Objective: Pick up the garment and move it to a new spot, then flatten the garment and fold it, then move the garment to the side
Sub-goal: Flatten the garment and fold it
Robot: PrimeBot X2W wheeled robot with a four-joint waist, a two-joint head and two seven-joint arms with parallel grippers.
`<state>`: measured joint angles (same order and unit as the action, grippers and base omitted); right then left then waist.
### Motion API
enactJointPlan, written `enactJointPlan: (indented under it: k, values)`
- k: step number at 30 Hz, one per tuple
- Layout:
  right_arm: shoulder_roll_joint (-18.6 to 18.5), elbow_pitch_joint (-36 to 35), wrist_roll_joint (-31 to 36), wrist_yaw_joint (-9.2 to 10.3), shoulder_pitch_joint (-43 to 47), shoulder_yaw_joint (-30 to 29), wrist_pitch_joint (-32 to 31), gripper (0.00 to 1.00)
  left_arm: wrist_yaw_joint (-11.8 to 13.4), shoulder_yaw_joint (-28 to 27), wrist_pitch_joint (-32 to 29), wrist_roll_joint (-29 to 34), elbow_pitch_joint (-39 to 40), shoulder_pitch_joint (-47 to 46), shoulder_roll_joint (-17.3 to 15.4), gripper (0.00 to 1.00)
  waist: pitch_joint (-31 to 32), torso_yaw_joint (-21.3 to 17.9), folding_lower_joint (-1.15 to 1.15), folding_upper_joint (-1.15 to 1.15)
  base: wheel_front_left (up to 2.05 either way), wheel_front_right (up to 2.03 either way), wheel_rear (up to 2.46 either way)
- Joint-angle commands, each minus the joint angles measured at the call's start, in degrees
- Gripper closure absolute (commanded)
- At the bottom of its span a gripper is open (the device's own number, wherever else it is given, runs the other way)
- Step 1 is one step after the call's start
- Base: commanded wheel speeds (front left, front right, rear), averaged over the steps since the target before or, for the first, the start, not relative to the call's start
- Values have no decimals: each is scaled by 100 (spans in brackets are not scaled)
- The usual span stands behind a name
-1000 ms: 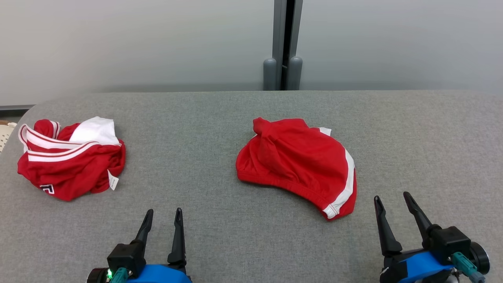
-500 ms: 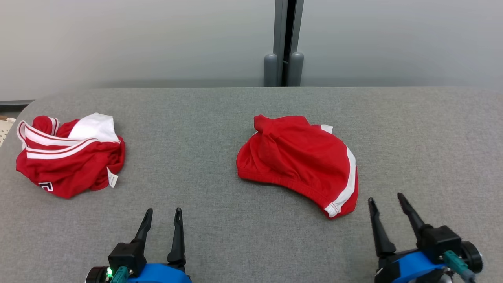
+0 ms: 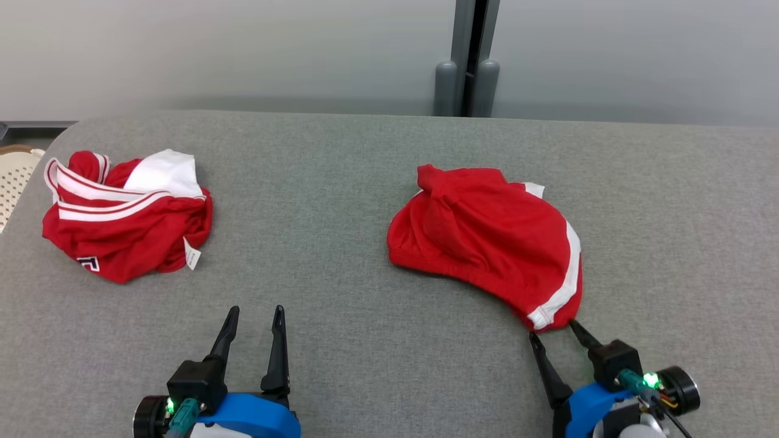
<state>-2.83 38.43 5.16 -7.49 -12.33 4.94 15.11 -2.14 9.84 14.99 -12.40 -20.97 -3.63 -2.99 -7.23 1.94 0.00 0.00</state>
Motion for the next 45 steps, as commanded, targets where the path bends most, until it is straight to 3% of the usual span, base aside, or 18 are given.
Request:
enactJointPlan:
  k: [1,7,8,9,10,11,12,21,28,35,42,43,44,45]
  values:
    - [-10,60,51,-1,-169,-24,7,0,-20,-26,28,30,11,-64,8,0,-41,47,0,0,0,0,0]
    - [-12,268,278,-1,-483,-197,7,0,-22,-32,29,4,8,-147,13,0,-123,142,0,0,0,0,0]
    - [-12,294,301,-1,-519,-233,7,18,-16,-23,29,-7,16,-152,13,0,-132,153,0,0,0,0,0]
    - [-12,317,326,-1,-557,-259,7,57,-7,-12,29,-17,19,-158,14,0,-136,163,0,0,0,0,0]
    - [-12,333,331,-1,-597,-280,7,72,4,-2,29,-30,21,-163,14,0,-140,172,0,0,0,0,0]
    - [-12,314,344,-1,-639,-282,7,97,11,8,29,-42,23,-167,14,0,-141,180,0,0,0,0,0]
    - [-12,264,343,-1,-673,-286,7,100,24,18,29,-51,28,-172,15,0,-142,185,0,0,0,0,0]
    - [-9,-684,23,-1,-772,240,8,100,64,36,29,-83,38,-173,15,0,-88,171,0,0,0,0,0]
    - [-13,-1523,-495,-1,-900,1446,7,100,108,-71,29,-109,127,-138,13,0,5,146,0,0,0,0,0]
    - [-12,-905,-910,-1,-1290,2657,-199,100,168,-318,30,-69,235,-177,11,0,-1,313,0,0,0,0,0]
    - [-12,-333,-1389,-1,-1878,3398,-290,100,137,-389,29,-27,267,-218,13,0,-4,570,0,0,0,0,0]
    - [-10,-288,-1470,-1,-1921,3543,-291,73,134,-391,29,-12,261,-228,12,0,0,599,0,0,0,0,0]
    - [-3,-262,-1596,-1,-1928,3743,-296,0,124,-387,29,-4,256,-238,14,0,3,626,0,0,0,0,0]
    - [-5,-232,-1769,-1,-1937,3872,-331,0,134,-385,29,-4,256,-238,12,0,9,643,0,0,0,0,0]
